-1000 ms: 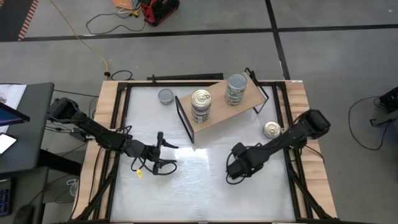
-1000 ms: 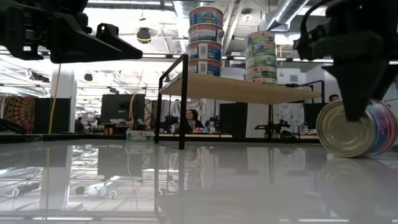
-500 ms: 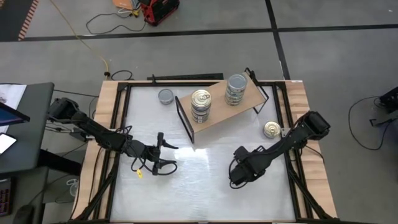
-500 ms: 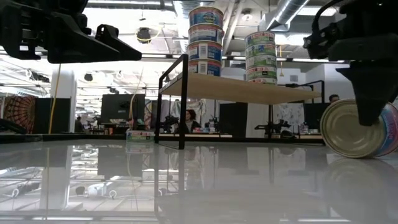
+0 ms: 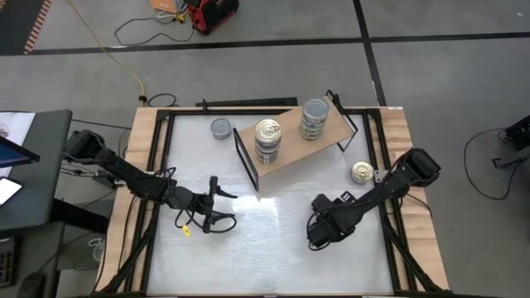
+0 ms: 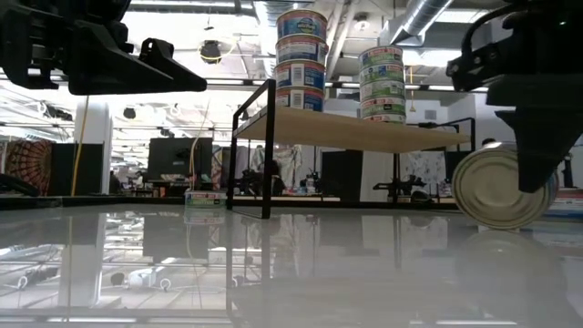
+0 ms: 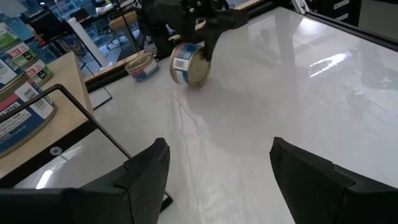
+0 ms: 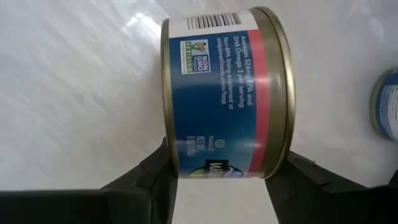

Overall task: Stack canned seafood by type on shelf
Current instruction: Stack the blue tuna can on top of the blue tuna can

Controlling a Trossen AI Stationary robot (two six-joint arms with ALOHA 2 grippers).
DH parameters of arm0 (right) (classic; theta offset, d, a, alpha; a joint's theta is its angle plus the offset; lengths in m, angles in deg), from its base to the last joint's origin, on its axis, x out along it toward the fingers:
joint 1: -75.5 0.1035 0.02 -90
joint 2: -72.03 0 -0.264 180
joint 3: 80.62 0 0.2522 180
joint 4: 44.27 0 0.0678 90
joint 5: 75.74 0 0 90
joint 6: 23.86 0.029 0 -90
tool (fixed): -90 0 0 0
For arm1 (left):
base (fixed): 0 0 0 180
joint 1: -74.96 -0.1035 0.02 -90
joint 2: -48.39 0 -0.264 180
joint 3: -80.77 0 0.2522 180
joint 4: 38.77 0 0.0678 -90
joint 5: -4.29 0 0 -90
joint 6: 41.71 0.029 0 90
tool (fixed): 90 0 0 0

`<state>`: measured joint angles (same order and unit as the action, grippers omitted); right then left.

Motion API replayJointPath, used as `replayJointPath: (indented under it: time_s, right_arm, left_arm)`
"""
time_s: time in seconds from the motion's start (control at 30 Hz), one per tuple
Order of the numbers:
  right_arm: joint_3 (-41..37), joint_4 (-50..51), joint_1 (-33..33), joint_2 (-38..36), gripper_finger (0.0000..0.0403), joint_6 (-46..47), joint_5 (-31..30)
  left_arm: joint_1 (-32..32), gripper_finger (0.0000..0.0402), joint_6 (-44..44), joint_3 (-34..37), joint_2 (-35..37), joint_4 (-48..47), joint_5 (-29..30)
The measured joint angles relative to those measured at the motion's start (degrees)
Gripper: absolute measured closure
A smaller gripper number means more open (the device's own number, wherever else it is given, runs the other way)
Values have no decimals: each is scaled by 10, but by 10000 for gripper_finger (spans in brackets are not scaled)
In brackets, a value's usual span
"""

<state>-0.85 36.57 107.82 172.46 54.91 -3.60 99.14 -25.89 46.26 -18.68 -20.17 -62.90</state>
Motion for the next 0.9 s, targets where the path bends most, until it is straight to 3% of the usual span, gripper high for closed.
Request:
replayJointPath:
  time_s: [0.1, 0.3, 0.43, 0.67, 0.9]
  right_arm:
    - [12, 6, 10, 0, 176, -49, -18]
    - [59, 9, 36, 0, 180, -232, -115]
    - [107, 22, 38, 0, 177, -339, -184]
    - [186, 7, 18, 0, 178, -486, -283]
    - [201, -23, -3, 0, 176, -540, -316]
  left_arm:
    - [0, 137, 0, 0, 0, 0, 0]
    - [-2, 137, -19, 0, 0, 4, -1]
    - [-14, 137, -33, -7, 0, 42, -34]
    - [-21, 137, 52, -120, -10, -61, 29]
    - [-20, 113, 99, -210, -34, -115, 23]
